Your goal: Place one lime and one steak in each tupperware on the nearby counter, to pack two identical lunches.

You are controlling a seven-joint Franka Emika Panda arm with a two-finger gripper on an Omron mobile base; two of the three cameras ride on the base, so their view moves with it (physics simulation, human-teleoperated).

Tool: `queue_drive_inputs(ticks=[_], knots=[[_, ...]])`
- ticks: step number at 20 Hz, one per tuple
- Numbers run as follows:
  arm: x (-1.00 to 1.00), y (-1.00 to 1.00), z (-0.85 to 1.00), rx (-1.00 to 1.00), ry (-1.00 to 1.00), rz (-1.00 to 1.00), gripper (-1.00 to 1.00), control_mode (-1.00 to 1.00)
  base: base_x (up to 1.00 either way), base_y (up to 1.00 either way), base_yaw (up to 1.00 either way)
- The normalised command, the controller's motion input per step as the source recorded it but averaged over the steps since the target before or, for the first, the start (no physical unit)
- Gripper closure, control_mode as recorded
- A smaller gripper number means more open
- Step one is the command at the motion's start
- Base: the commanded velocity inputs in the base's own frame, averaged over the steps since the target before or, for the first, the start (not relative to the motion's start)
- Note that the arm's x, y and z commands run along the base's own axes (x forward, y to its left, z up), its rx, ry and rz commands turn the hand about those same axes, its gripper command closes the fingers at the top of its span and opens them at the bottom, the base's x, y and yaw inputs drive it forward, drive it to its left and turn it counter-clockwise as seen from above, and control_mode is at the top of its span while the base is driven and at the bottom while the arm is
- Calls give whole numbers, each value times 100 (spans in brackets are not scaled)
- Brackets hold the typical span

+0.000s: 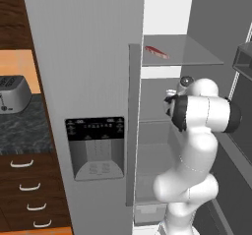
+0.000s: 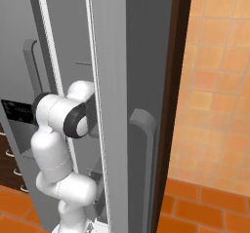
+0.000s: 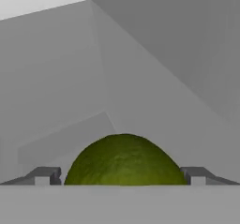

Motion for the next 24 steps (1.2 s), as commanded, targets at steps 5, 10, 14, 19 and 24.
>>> queue_drive_inputs(ticks=[5,10,14,19,24], knots=[[-5,-3,-59,0,7,-8,100,-100,0,0,0],[-40,3,-82,0,0,-9,100,-100,0,0,0],[-90,19,-52,0,-28,-4,100,-100,0,0,0],[-100,74,10,0,-11,3,100,-100,0,0,0],[-100,100,78,-5,-1,20,100,-100,0,0,0]])
